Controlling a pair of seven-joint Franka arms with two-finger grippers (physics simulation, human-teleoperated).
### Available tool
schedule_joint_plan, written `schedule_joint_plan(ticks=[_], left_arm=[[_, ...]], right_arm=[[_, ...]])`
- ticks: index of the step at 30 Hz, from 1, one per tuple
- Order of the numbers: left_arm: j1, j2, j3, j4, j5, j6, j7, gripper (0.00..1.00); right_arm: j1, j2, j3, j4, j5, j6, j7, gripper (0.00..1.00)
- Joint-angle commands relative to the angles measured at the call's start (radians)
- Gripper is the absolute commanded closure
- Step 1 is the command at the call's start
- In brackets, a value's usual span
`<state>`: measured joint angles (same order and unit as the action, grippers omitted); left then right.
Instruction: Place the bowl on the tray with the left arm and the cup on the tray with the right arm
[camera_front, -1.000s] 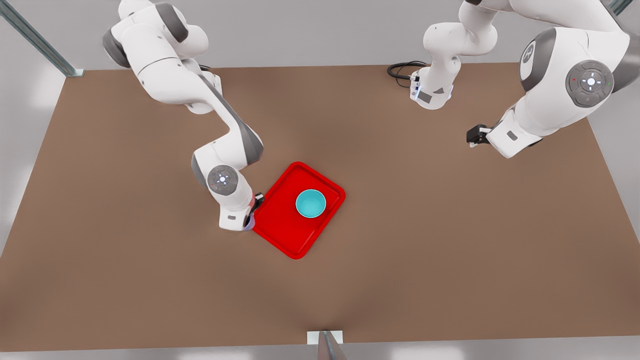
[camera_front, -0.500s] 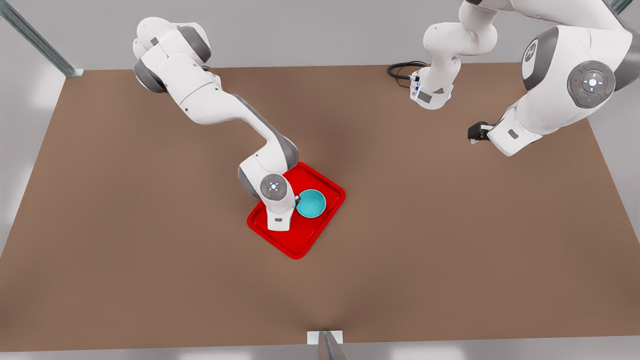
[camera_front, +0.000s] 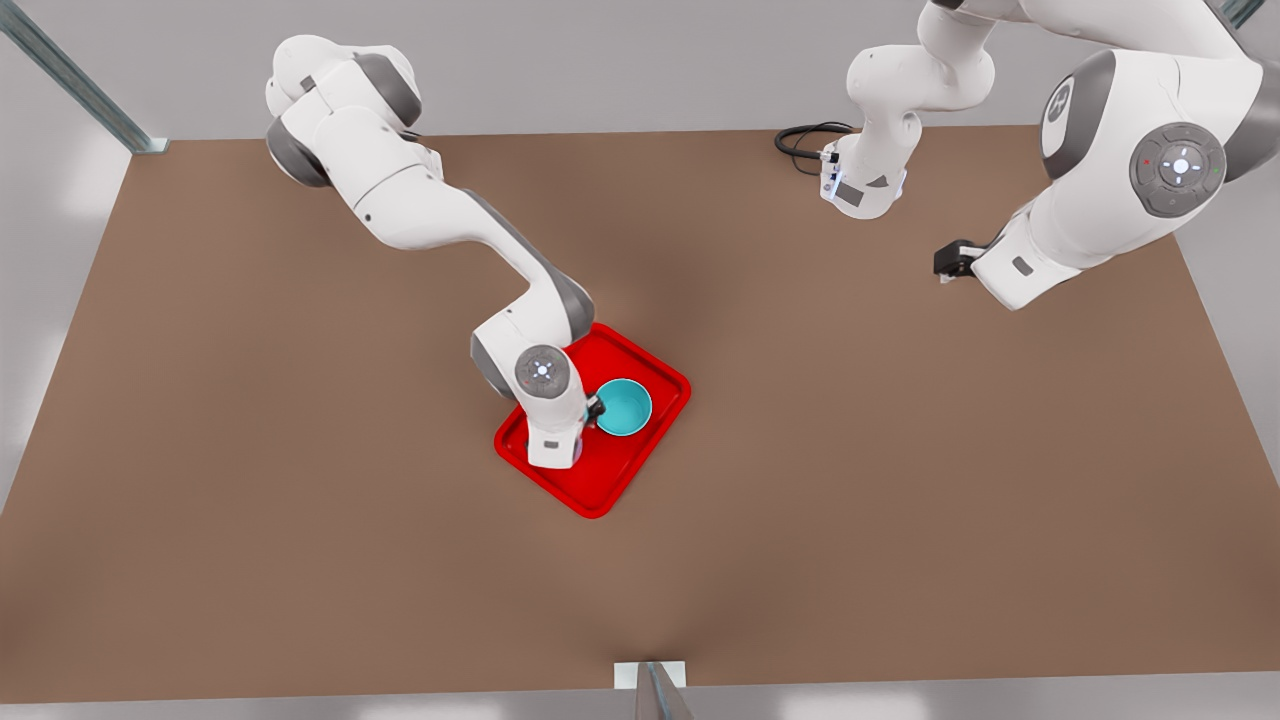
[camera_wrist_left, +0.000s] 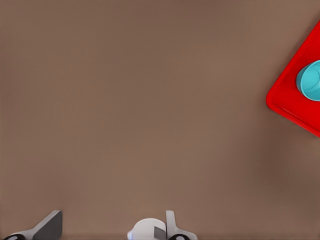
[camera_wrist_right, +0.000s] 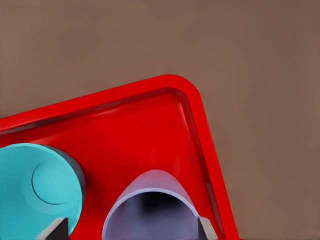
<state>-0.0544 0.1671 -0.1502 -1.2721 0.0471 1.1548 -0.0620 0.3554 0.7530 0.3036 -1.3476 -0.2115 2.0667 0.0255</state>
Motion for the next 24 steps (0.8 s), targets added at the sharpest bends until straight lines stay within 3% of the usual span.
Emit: schedule_joint_plan(ticks=[1,4,8,11,16,18,20,24], left_arm=[[0.001,-0.001,-0.002,0.0,0.0,-0.026,0.002,0.0],[-0.001,-0.001,-0.006,0.0,0.0,-0.027,-0.001,0.0],[-0.001,-0.004,-0.006,0.0,0.0,-0.038,0.004,0.0],[-0.001,-0.004,-0.006,0.0,0.0,-0.038,0.002,0.0],[-0.001,-0.004,-0.003,0.002,0.005,-0.038,0.005,0.0],[-0.001,-0.009,0.0,0.002,0.007,-0.035,0.005,0.0],[-0.001,-0.011,0.001,-0.003,0.007,-0.035,0.004,0.0],[-0.001,-0.014,-0.002,-0.009,0.007,-0.05,0.004,0.0]], right_arm=[[-0.016,-0.003,0.002,0.015,0.029,-0.011,-0.038,0.0],[-0.093,-0.026,0.006,0.148,0.063,-0.31,-0.029,0.0],[-0.434,-0.096,-0.004,0.163,0.026,-0.711,-0.013,0.0],[-0.464,-0.098,-0.001,0.335,-0.075,-0.899,-0.059,0.0],[-0.477,-0.305,-0.006,0.346,-0.046,-0.99,-0.125,0.0],[-0.417,-0.405,-0.133,0.237,0.029,-0.955,-0.122,0.0],[-0.415,-0.498,-0.152,0.076,0.064,-0.85,-0.119,0.0],[-0.42,-0.517,-0.152,0.05,0.064,-0.832,-0.119,0.0]])
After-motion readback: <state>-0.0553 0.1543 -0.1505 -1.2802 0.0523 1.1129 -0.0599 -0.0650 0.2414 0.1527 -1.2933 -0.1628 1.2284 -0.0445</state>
